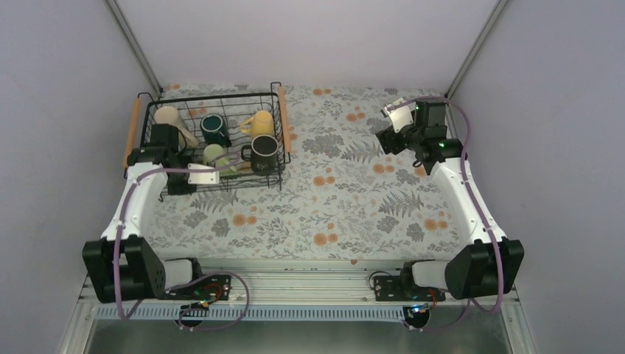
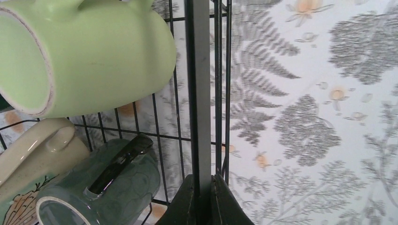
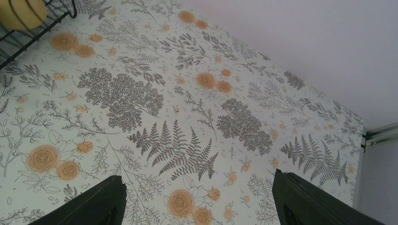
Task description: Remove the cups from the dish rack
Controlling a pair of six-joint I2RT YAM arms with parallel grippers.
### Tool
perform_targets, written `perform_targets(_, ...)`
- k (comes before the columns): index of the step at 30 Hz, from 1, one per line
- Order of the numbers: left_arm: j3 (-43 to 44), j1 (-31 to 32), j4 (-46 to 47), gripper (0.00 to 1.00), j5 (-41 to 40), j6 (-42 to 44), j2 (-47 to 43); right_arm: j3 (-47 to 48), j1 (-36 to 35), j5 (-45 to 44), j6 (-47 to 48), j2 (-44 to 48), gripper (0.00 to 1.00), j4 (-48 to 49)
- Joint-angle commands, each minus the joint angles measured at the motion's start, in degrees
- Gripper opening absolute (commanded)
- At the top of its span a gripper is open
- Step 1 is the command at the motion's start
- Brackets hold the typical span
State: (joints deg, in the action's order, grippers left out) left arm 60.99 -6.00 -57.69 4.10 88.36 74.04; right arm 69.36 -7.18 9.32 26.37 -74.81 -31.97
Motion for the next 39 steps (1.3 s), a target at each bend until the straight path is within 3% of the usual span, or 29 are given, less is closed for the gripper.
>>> perform_targets(1, -3.50, 0.51, -4.74, 0.02, 3.86, 4.24, -7.00, -1.18, -0.73, 0.19, -1.21, 2.37, 0.81, -0.56)
perform_targets(7, -7.06, 0.48, -5.88, 0.04, 3.26, 3.68, -10.40, -2.21, -0.74, -0.13, -0.81, 2.68, 0.89, -0.34)
perform_targets(14, 0.01, 0.55, -12.32, 0.36, 6.60, 2.66, -12.26, -0.86, -0.73, 0.63, -0.28, 2.59, 0.97, -2.36)
perform_targets(19, 10.86, 0.51, -19.66, 0.40, 9.07, 2.00, -12.53, 3.00, -0.86, 1.62, 0.09, 2.36, 1.00, -5.66)
perform_targets(20, 13.14, 0.50, -19.97, 0.46, 10.17, 1.39, -12.96, 3.80, -0.82, 2.04, 0.36, 2.31, 1.00, -6.29)
perform_targets(21, 14.93, 0.59, -19.96, 0.65, 11.15, 1.08, -13.58, 4.46, -0.87, 2.25, 0.73, 2.27, 1.00, -6.80)
perform_targets(22, 16.45, 0.56, -19.65, 0.95, 12.69, 1.08, -14.37, 4.93, -0.87, 2.35, 1.11, 2.15, 1.00, -7.21)
perform_targets(23, 17.66, 0.55, -19.20, 1.00, 13.94, 1.28, -14.79, 5.50, -0.88, 2.39, 1.50, 1.87, 1.00, -7.64)
perform_targets(28, 23.80, 0.55, -17.25, 1.00, 20.53, 2.60, -11.87, 7.32, -1.09, 2.81, 1.59, 0.35, 1.00, -8.69)
perform_targets(33, 31.70, 1.47, -20.03, 1.00, 19.64, 4.80, -2.15, 8.96, -1.77, 3.99, 1.32, -0.36, 1.00, -9.41)
perform_targets(39, 26.38, 2.04, -17.22, 0.98, 23.09, 21.48, -1.30, 9.20, -2.46, 4.55, 1.40, -1.14, 1.00, -9.63)
